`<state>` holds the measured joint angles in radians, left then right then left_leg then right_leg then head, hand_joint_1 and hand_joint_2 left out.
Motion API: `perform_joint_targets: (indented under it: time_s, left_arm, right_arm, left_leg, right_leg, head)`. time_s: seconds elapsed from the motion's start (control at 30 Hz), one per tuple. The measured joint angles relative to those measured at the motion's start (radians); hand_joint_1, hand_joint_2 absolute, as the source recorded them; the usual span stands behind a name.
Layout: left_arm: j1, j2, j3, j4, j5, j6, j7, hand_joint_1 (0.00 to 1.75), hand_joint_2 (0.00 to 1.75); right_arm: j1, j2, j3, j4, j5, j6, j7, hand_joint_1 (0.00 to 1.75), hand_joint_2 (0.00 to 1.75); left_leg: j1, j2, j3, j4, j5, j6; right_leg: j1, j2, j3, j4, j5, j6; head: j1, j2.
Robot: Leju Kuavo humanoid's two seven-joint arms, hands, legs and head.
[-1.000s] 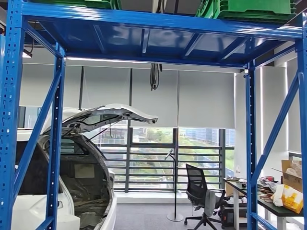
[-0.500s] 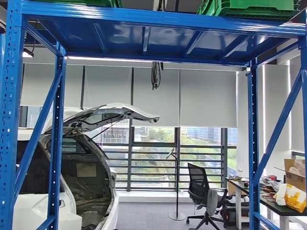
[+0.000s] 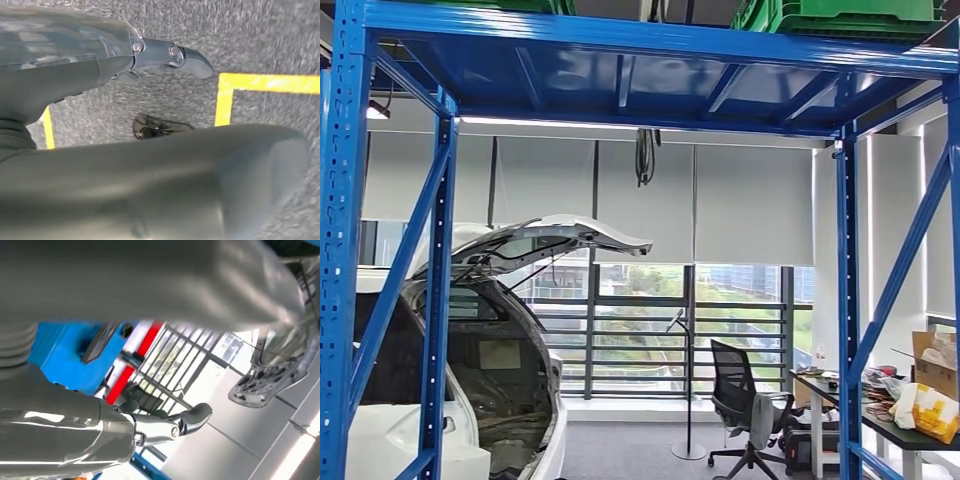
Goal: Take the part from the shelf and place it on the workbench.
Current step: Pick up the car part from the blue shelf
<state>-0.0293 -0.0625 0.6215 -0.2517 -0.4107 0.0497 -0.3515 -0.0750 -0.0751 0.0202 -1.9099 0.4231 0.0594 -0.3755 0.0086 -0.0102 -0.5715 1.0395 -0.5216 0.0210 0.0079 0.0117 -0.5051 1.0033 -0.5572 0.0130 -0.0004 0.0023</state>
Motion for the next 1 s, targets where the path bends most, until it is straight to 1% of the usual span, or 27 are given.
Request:
perform_joint_targets:
  time_s: [0.1,0.23,0.37,0.73,0.87,1.0]
  left_arm:
    - [-0.006,-0.006,-0.001,0.000,-0.014,0.000,0.003,0.00,0.00]
    - [-0.008,-0.010,0.001,0.000,-0.019,-0.001,0.009,0.00,0.00]
    - [-0.006,-0.011,0.009,0.000,-0.017,-0.003,0.012,0.00,0.00]
    - [-0.003,-0.012,0.022,0.000,-0.003,-0.004,0.011,0.00,0.00]
    - [0.001,-0.012,0.053,0.000,0.014,-0.014,0.003,0.00,0.00]
    - [0.005,-0.012,0.077,0.000,0.003,-0.020,-0.006,0.00,0.00]
  right_arm:
    - [0.020,-0.027,-0.012,-0.006,-0.001,0.000,-0.012,0.00,1.75]
    - [0.032,-0.035,-0.022,-0.016,0.039,-0.012,-0.014,0.00,1.75]
    - [0.046,-0.028,-0.018,-0.047,0.074,-0.025,-0.006,0.00,1.75]
    - [0.058,-0.015,-0.006,-0.080,0.087,-0.029,-0.002,0.00,1.75]
    - [0.057,0.002,0.038,-0.103,0.119,-0.058,0.022,0.00,1.75]
    - [0.056,0.007,0.079,-0.123,0.132,-0.091,0.038,0.00,1.75]
  left_leg:
    - [0.000,0.000,0.000,0.000,0.000,0.000]
    - [0.000,0.000,0.000,0.000,0.000,0.000]
    - [0.001,0.000,0.000,0.000,0.000,0.000]
    - [0.000,0.000,0.000,0.000,0.000,0.000]
    - [0.000,0.000,0.000,0.000,0.000,0.000]
    - [0.001,0.000,0.000,0.000,0.000,0.000]
  right_leg:
    - [0.000,0.000,0.000,0.000,0.000,0.000]
    - [0.000,0.000,0.000,0.000,0.000,0.000]
    - [0.000,0.000,0.000,0.000,0.000,0.000]
    - [0.000,0.000,0.000,0.000,0.000,0.000]
    - [0.000,0.000,0.000,0.000,0.000,0.000]
    - [0.001,0.000,0.000,0.000,0.000,0.000]
  head:
    - [0.000,0.000]
    - [0.000,0.000]
    - [0.000,0.000]
    - [0.000,0.000]
    - [0.000,0.000]
    - [0.000,0.000]
